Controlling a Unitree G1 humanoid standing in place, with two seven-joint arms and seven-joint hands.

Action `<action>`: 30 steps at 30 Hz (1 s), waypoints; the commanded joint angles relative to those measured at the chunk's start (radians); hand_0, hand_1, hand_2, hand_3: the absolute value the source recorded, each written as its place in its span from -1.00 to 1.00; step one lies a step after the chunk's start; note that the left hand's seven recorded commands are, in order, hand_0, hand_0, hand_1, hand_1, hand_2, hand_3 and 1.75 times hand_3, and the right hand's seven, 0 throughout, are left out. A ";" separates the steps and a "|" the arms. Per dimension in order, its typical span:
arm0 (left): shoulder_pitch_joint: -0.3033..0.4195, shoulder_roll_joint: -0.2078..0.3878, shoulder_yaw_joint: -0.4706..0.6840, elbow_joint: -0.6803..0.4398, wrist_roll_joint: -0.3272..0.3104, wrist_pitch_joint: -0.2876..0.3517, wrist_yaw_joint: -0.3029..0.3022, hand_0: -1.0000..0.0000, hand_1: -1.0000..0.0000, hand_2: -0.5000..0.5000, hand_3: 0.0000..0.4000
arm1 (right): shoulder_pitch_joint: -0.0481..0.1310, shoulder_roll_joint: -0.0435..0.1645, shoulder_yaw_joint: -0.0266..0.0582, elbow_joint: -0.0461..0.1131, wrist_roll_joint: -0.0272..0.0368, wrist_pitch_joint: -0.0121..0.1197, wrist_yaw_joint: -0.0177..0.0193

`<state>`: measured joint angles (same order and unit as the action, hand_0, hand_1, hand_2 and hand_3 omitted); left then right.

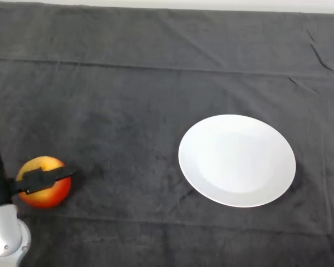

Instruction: Move the apple to the plate

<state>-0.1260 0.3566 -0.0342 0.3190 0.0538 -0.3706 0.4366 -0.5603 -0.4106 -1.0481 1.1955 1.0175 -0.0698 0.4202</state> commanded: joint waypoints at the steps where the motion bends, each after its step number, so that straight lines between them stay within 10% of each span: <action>1: 0.036 0.059 -0.025 -0.022 0.035 0.022 -0.014 1.00 1.00 0.00 -1.00 | 0.011 -0.009 -0.0099 -0.033 0.0086 -0.002 -0.0076; 19: 0.007 0.067 -0.065 0.085 0.073 0.141 -0.067 1.00 1.00 0.00 -1.00 | 0.013 -0.006 -0.0078 -0.041 0.0085 0.000 -0.0133; 20: 0.004 0.067 -0.066 0.091 0.073 0.143 -0.070 1.00 0.72 0.14 -0.72 | 0.013 -0.005 -0.0077 -0.041 0.0085 0.000 -0.0136; 21: 0.003 0.067 -0.066 0.097 0.073 0.145 -0.072 0.75 -0.09 0.42 0.09 | 0.013 -0.005 -0.0076 -0.042 0.0085 0.000 -0.0137; 22: 0.001 0.067 -0.067 0.102 0.073 0.146 -0.074 0.47 -0.29 0.38 0.29 | 0.013 -0.005 -0.0076 -0.042 0.0086 0.000 -0.0139; 23: -0.001 0.068 -0.067 0.108 0.073 0.147 -0.077 -1.00 -1.00 0.00 1.00 | 0.013 -0.005 -0.0075 -0.042 0.0086 0.000 -0.0141; 30: -0.012 0.070 -0.064 0.131 0.072 0.154 -0.086 -1.00 -1.00 0.00 1.00 | 0.014 -0.005 -0.0071 -0.043 0.0089 0.000 -0.0151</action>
<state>-0.1298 0.3764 -0.0811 0.4101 0.1082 -0.2320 0.3610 -0.5603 -0.4106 -1.0473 1.1955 1.0175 -0.0697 0.4154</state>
